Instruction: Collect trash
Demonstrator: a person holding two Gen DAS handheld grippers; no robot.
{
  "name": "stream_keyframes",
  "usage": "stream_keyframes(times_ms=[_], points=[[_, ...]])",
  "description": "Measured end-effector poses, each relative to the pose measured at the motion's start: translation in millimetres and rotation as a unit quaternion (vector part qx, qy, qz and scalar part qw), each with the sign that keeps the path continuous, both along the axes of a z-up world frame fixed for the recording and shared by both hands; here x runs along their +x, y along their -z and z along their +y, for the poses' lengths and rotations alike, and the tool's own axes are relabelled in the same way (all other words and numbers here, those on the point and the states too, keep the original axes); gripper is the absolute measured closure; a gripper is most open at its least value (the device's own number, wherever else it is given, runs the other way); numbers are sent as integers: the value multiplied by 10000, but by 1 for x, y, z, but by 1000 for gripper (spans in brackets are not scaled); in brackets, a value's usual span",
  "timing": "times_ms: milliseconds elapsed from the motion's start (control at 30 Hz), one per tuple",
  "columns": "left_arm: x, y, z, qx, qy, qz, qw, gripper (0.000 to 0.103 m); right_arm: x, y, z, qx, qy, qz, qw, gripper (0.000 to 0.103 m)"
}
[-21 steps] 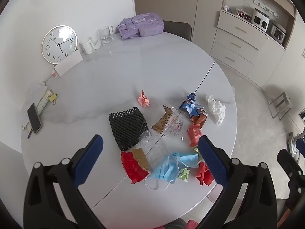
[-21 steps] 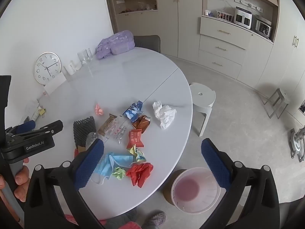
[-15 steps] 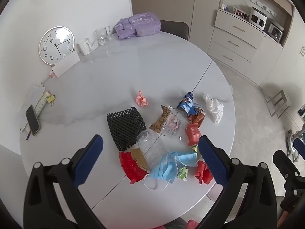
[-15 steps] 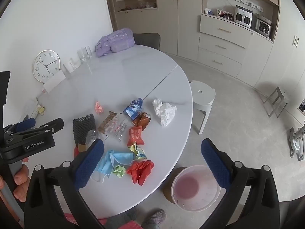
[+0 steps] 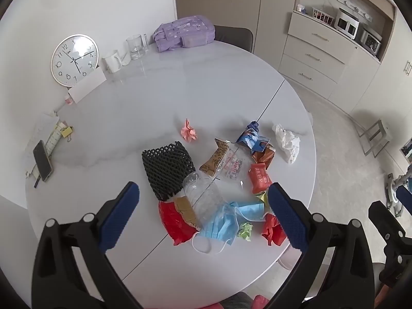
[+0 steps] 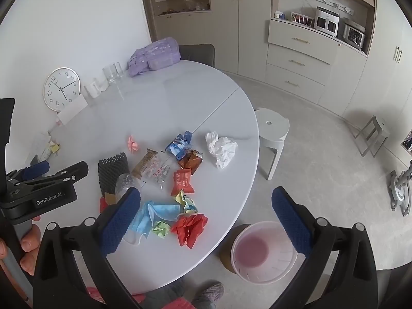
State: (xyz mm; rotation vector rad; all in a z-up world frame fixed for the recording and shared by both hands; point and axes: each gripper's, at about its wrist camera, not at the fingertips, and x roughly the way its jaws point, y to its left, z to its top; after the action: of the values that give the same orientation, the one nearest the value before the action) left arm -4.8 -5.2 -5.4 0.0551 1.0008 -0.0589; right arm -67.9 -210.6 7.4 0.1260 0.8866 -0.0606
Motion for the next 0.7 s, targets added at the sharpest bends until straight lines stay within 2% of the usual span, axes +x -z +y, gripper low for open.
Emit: stream_keyframes(times_ms=[700], points=[[0,-1,3,-29,-31,30,10000,8,-2,-1,0,8,1,2,10000,2]])
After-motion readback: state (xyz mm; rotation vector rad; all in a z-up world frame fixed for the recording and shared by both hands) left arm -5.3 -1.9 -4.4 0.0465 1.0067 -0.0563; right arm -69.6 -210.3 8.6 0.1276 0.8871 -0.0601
